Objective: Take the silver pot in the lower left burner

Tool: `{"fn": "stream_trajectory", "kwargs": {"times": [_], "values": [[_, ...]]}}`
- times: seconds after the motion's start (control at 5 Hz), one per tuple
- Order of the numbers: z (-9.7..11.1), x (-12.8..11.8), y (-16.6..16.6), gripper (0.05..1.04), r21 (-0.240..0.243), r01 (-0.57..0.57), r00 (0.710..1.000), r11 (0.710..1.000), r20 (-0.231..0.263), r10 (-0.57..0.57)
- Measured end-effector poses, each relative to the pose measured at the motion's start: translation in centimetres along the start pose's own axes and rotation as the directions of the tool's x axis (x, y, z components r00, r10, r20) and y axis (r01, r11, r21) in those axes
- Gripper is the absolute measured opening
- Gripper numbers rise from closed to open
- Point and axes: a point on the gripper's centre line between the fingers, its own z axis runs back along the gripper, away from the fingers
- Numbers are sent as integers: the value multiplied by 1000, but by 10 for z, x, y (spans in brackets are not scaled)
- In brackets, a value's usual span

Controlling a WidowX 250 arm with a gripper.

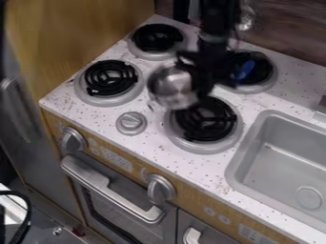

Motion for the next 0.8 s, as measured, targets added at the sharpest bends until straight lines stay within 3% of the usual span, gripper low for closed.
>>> {"fn": "stream_trajectory", "kwargs": {"times": [0.2, 0.4, 0.8], "values": [[6, -1, 41, 69, 31, -74, 997, 997, 4, 74], [-4, -1, 81, 69, 60, -143, 990, 988, -9, 144], [-42, 13, 122, 69, 127, -186, 980, 974, -52, 194]]}}
